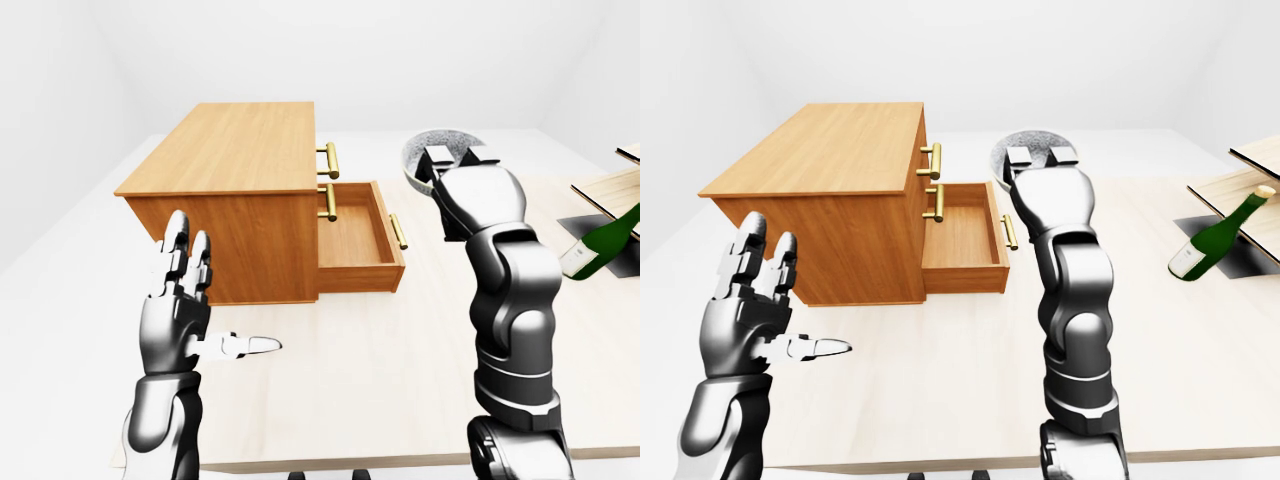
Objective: Put the bowl on top of the cabinet.
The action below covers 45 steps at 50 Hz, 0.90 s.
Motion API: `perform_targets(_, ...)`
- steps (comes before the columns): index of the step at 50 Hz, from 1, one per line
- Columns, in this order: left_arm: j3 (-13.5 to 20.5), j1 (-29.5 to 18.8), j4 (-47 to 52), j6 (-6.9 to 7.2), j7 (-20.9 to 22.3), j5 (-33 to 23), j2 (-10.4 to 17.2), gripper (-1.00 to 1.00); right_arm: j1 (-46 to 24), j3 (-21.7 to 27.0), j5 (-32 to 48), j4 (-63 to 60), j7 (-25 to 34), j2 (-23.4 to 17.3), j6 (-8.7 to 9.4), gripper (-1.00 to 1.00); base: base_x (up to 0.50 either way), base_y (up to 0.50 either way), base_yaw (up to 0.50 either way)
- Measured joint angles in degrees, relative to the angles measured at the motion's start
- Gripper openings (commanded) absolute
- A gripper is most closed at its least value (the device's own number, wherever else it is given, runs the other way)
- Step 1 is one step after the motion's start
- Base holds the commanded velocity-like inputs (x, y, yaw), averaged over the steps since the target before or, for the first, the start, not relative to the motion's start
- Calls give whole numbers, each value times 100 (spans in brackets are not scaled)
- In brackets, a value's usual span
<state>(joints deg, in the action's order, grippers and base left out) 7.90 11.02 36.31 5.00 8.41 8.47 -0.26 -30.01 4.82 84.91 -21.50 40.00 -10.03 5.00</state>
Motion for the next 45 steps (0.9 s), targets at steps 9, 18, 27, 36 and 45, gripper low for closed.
perform_targets(9,-9,-3,-17,0,-1,-6,4,100,-190,-153,197,-129,0,224,0,-100,0,0,0)
perform_targets(18,-12,-5,-23,0,-2,-8,5,100,-266,-207,299,-179,0,318,0,-100,0,0,0)
perform_targets(27,-8,12,21,0,8,2,3,100,-816,-160,587,112,0,163,-2,-100,0,0,0)
perform_targets(36,-6,-20,-22,0,1,-5,5,100,-2220,-217,582,1302,0,-71,-1,-100,0,0,0)
perform_targets(45,-5,-40,-46,0,-19,-8,11,100,-3798,-331,272,3004,0,-172,0,-100,0,0,0)
